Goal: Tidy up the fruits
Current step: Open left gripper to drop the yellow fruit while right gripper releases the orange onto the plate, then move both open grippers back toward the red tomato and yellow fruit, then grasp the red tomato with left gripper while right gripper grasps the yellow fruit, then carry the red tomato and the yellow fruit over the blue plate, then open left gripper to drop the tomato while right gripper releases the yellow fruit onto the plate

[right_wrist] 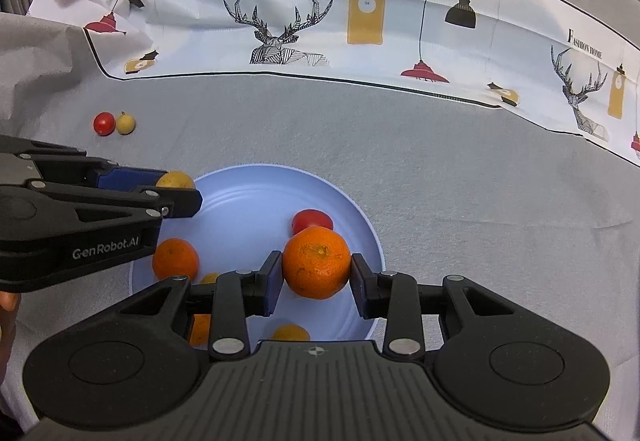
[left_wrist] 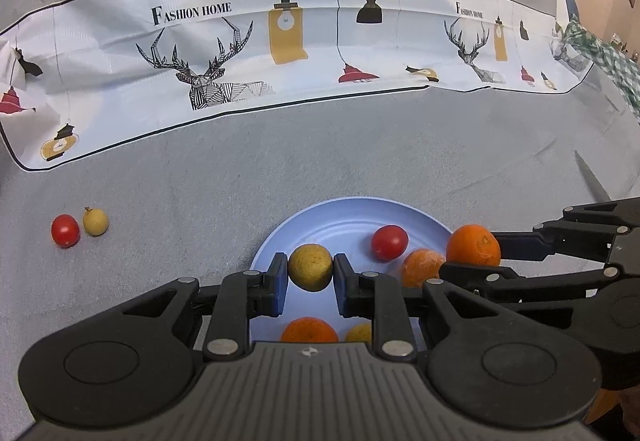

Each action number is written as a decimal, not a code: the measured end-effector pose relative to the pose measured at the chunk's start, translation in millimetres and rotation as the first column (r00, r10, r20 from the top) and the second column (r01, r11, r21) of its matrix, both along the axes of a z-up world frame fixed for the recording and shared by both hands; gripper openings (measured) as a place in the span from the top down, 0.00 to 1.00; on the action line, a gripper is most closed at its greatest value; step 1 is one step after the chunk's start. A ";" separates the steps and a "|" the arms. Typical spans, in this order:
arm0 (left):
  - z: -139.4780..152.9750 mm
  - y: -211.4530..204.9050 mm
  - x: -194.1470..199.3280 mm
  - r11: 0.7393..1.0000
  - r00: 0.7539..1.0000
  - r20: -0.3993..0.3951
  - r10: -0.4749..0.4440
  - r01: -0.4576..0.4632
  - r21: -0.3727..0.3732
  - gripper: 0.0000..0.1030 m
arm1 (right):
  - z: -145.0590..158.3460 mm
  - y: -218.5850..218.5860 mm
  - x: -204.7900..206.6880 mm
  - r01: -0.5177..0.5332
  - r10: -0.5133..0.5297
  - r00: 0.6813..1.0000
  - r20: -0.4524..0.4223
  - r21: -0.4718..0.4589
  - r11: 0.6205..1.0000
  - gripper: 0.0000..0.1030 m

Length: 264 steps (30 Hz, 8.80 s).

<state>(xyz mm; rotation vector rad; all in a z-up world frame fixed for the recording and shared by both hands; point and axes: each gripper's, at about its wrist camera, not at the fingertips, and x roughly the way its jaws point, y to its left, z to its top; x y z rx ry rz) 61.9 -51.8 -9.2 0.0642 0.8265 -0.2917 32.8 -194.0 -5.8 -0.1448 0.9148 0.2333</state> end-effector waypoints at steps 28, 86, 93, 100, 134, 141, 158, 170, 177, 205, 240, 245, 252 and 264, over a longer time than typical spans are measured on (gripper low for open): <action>-0.9 -0.3 0.2 1.000 1.000 -0.004 -0.011 0.011 -0.011 0.73 | -2.8 6.8 1.1 -0.018 0.018 1.000 -0.013 -0.021 1.000 0.61; 17.9 203.7 50.7 0.836 0.861 -0.100 0.499 -0.509 -0.205 0.81 | 11.8 135.7 25.2 -0.052 0.018 0.980 0.197 0.170 0.984 0.91; 7.1 216.3 65.2 0.821 0.846 -0.132 0.516 -0.533 -0.205 0.79 | 5.3 145.6 42.3 -0.053 0.013 0.982 0.186 0.210 0.976 0.91; -2.3 220.4 74.5 0.821 0.845 -0.160 0.511 -0.535 -0.201 0.74 | -0.2 156.1 51.3 -0.067 0.027 0.984 0.176 0.227 0.972 0.91; -8.4 250.1 78.9 0.733 0.798 -0.198 0.569 -0.601 -0.319 0.74 | -64.5 232.7 115.5 -0.158 0.137 0.985 0.109 0.217 0.963 0.74; -17.4 242.2 90.2 0.749 0.818 -0.227 0.529 -0.575 -0.330 0.74 | -65.3 228.3 117.1 -0.153 0.131 0.984 0.120 0.204 0.967 0.74; -34.4 211.6 107.1 0.809 0.841 -0.226 0.491 -0.536 -0.239 0.69 | -61.1 209.6 114.2 -0.113 0.103 0.992 0.073 0.160 0.981 0.74; -20.4 208.5 97.5 0.818 0.851 -0.191 0.489 -0.523 -0.238 0.71 | -45.4 200.2 102.7 -0.105 0.088 0.992 0.090 0.199 0.974 0.74; -4.0 201.5 77.8 0.830 0.856 -0.134 0.499 -0.516 -0.211 0.71 | -21.3 183.5 81.3 -0.084 0.055 0.990 0.127 0.237 0.968 0.74; 39.4 54.4 -53.6 0.992 0.993 0.103 0.062 -0.049 -0.119 0.71 | 42.7 -22.8 -31.6 -0.040 0.026 0.974 0.224 0.056 0.998 0.74; -4.6 2.1 0.0 0.997 0.997 0.000 0.071 -0.071 -0.028 0.71 | -0.2 10.0 -8.8 -0.116 0.114 0.987 0.114 0.013 0.993 0.74; -9.2 4.3 4.4 0.995 0.995 -0.028 0.099 -0.099 -0.008 0.71 | -1.4 9.9 -7.8 -0.110 0.108 0.987 0.116 0.016 0.994 0.74; -7.6 6.6 4.4 0.995 0.995 -0.026 0.099 -0.100 -0.030 0.71 | 0.6 7.3 -11.2 -0.108 0.105 0.986 0.132 0.014 0.994 0.74; -9.3 -1.7 6.4 0.995 0.996 -0.030 0.082 -0.083 -0.053 0.71 | 0.9 8.8 -5.6 -0.116 0.115 0.989 0.093 0.009 0.993 0.74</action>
